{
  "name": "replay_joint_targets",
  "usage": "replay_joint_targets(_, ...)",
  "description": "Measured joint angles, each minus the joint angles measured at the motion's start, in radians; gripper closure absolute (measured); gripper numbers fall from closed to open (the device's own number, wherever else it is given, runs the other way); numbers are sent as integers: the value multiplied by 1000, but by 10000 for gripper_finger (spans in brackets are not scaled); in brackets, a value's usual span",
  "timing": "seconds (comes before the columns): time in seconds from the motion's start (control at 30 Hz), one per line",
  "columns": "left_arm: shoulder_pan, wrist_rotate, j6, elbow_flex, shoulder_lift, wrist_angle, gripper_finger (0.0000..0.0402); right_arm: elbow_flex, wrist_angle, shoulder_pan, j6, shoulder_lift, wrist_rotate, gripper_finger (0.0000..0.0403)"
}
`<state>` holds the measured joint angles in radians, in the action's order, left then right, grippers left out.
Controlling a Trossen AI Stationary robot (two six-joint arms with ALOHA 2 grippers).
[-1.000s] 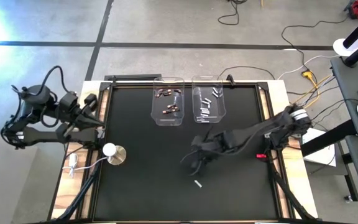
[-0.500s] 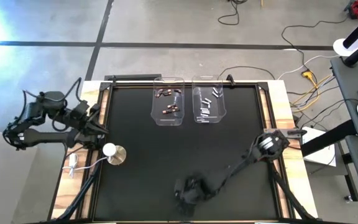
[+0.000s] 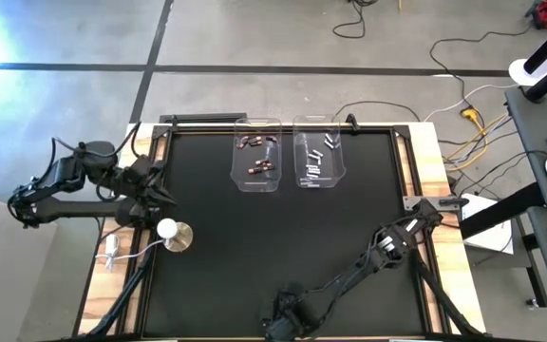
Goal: Sort batteries
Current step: Put the white battery into the right transparent bin
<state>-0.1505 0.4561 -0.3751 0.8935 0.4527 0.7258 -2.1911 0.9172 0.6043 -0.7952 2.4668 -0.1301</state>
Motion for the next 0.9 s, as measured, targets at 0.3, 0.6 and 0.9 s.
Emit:
replay_joint_targets(0.3, 0, 0, 45, 29, -3, -3, 401, -21, 29, -20, 28, -9, -39, 328)
replay_joint_targets(0.6, 0, 0, 52, 29, -7, -3, 401, -26, 58, -45, 32, -30, -31, 309)
replay_joint_targets(0.9, 0, 0, 78, 29, -7, -8, 401, -26, 334, -81, 29, -110, -119, 273)
